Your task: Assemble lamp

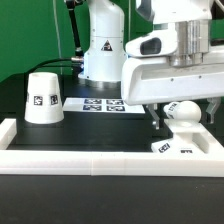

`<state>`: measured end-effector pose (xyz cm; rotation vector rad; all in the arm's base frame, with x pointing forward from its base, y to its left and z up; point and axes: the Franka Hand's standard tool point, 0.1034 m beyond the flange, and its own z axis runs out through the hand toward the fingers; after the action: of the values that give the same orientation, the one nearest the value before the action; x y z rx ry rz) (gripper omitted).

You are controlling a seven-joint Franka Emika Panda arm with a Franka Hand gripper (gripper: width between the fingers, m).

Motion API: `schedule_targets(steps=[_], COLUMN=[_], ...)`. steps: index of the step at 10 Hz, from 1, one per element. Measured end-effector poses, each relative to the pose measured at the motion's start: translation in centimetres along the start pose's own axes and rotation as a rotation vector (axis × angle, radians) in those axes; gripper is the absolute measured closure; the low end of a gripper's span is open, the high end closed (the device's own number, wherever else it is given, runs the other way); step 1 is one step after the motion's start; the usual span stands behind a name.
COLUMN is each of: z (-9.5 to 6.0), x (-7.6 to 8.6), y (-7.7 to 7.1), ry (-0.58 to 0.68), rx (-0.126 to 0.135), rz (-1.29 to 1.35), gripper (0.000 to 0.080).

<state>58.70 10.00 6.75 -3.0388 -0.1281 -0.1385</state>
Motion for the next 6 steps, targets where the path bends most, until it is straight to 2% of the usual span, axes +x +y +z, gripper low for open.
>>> schedule_targets(steps=[3,4,6], z=[-2.7,-3.2,-3.1], x=[-2.3,-3.0,-3.3], y=[-1.2,-2.2,-2.4], ry=[0.002,-0.002,-0.007], rx=[-0.007,-0.019,-0.017], rz=[-0.056,-0.131,-0.136], gripper=[0.0101,0.0101,0.0101])
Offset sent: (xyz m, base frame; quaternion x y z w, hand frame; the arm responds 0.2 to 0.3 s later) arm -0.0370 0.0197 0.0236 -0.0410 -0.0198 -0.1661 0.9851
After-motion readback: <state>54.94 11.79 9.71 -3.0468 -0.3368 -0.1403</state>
